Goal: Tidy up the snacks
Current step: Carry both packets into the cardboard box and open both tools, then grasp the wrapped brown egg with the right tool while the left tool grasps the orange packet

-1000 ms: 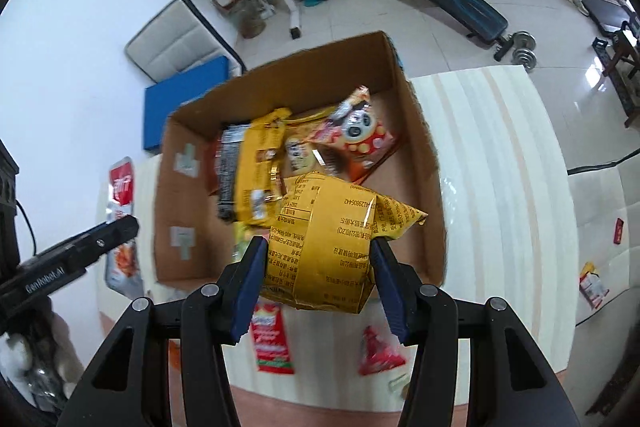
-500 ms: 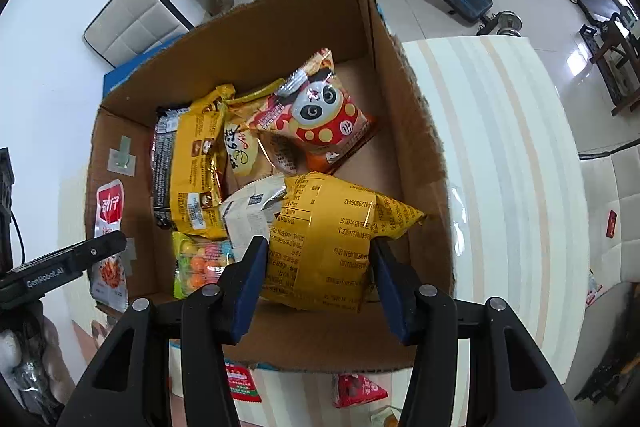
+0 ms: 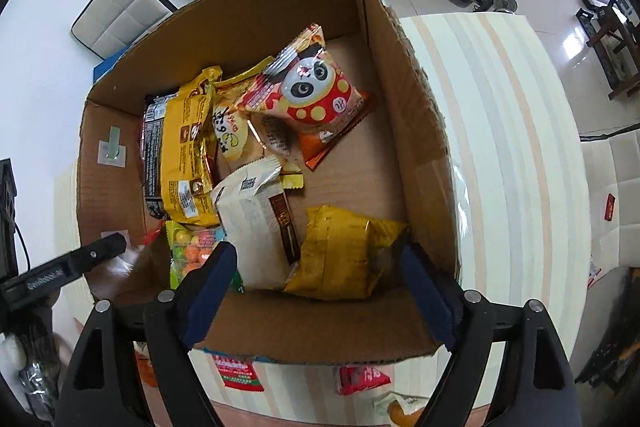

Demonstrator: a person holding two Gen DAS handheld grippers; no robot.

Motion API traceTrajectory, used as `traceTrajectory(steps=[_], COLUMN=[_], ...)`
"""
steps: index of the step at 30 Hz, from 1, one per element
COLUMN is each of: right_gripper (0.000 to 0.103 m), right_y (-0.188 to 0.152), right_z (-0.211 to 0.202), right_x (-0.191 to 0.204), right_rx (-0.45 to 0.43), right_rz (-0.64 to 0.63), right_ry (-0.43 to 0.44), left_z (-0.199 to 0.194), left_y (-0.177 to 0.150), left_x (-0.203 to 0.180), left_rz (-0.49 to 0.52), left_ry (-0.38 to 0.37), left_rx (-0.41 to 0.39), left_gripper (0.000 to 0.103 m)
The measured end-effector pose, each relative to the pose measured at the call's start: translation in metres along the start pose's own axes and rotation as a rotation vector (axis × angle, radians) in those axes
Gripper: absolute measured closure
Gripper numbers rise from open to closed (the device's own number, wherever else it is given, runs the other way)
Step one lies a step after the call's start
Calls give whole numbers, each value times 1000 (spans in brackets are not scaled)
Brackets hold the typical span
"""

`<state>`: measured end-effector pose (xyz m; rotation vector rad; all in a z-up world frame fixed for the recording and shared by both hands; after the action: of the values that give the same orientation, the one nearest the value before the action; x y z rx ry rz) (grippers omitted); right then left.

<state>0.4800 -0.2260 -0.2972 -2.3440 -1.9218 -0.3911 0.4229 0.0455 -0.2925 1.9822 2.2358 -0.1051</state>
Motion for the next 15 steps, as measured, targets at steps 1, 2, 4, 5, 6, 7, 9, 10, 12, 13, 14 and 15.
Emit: traceTrajectory(steps=[1,2,4,5,6,7,9,10,12,13,14,15], right_gripper=[13,13,13,13,13,13,13,12,12,12,12,12], right_y=[-1,-2,-5,-6,-9,-10,-16,-20,-28,-33,-39,-46], right_z=[-2,-3,-8,-11,-17,-22,-35,-41,-52,-57,-61,-65], right_x=[1,2,5,6,7,8,10,11,13,14,14,14], right_rx=[-1,-2,-7,-11,-21,-29,-49,-57,-68,-71,-71,-70], right_rz=[-3,-5,-9,-12,-20,-26,-40,-46,-61,-67,-70,-75], right_ry=[-1,3,12,17,26,30,41,49,63,70,76,84], left_z=[-2,-4,-10,-14,-17,-22,-37,-42,-59,-67,-75,-81], left_y=[0,0,-1,-3,-5,-9,-19,-23,-35,-44,-53,-63], left_x=[0,0,-3,-3,-4,-5,-9,-13,-18,-22,-25,-28], left_rz=[0,0,-1,0,3,6,20,27,46,60,73,83], left_ry=[1,1,-12,-17,-22,-26,-20,-16,-9,-3,5,10], left_rx=[-1,-2,-10,-15,-23,-36,-76,-95,-139,-168,-192,-213], left_gripper=[19,19,19,19,19,19,19,19,19,19,19,19])
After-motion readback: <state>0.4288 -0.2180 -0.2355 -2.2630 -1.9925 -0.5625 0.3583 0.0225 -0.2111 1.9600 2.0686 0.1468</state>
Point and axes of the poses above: each gripper's, at about its wrist camera, not at the fingertips, and z roughly the way its jaws point, x to its left, y to its top, the point moved 1 cm from there along z, roughly the way its jaws point, and after that the axes turned 4 degrees about -x, right-handed, at the moved point
